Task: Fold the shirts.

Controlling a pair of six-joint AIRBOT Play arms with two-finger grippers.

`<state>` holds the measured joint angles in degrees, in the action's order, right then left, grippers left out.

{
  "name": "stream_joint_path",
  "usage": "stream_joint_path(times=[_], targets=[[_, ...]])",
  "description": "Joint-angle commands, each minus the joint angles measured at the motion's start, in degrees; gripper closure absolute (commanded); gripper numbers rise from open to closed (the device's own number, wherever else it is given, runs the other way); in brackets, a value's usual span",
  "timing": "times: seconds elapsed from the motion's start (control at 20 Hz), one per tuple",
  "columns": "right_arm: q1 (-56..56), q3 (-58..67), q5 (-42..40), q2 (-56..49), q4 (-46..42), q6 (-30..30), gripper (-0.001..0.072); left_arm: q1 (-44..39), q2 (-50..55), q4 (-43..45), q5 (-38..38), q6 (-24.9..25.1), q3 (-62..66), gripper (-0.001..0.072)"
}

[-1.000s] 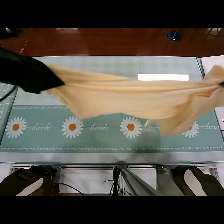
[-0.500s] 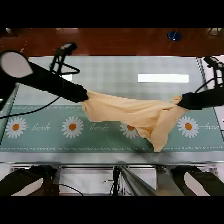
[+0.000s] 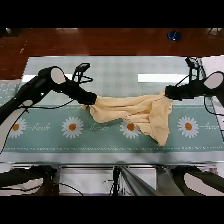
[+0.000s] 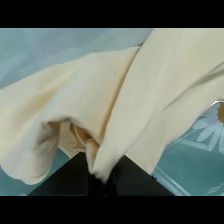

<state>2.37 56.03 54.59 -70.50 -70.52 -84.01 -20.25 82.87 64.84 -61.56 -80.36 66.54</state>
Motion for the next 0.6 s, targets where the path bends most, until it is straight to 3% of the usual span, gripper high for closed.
stream_joint_path(times=[0.0, 0.25, 0.55], targets=[[-0.09, -0.09, -1.60, -5.14, 1.18, 0.09, 0.0518, -0.02, 3.13, -0.20, 1.60, 0.20, -0.11, 0.0655], [0.90, 4.90, 3.52, -0.63, -1.31, 0.72, 0.0161, 0.00, 3.21, -0.17, 2.14, 0.20, -0.09, 0.0655], [-1.77, 7.98, 18.56, 5.49, -2.12, -0.13, 0.0157, -0.02, 3.21, -0.20, 1.99, 0.20, -0.09, 0.0655]])
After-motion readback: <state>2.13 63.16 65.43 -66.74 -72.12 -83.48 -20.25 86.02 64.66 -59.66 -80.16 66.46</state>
